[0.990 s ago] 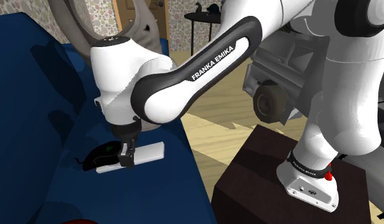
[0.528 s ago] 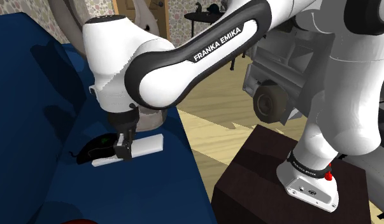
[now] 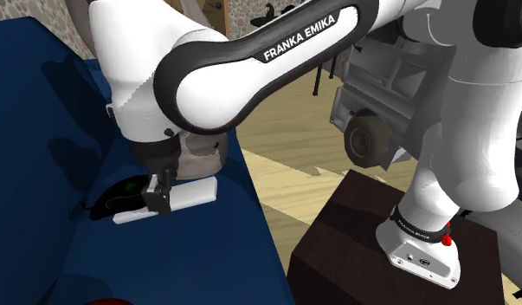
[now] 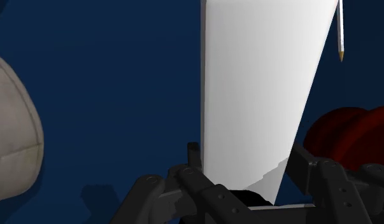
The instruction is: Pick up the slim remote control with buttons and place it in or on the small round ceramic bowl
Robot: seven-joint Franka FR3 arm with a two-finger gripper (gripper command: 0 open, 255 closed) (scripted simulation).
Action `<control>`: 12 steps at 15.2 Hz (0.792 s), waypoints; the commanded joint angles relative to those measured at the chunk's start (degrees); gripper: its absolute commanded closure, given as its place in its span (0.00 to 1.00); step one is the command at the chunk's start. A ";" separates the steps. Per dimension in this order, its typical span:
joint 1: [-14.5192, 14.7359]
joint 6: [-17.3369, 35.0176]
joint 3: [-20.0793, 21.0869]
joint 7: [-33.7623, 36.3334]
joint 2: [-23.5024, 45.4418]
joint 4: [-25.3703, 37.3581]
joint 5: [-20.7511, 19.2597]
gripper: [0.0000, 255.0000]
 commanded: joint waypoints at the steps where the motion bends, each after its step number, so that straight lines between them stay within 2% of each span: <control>1: 1.92 -1.07 0.46 2.56 1.98 2.79 -1.27 1.00; 7: 9.61 -5.09 1.07 10.56 10.46 14.17 -6.02 1.00; 12: 17.32 -10.19 0.57 15.71 19.20 27.34 -9.74 1.00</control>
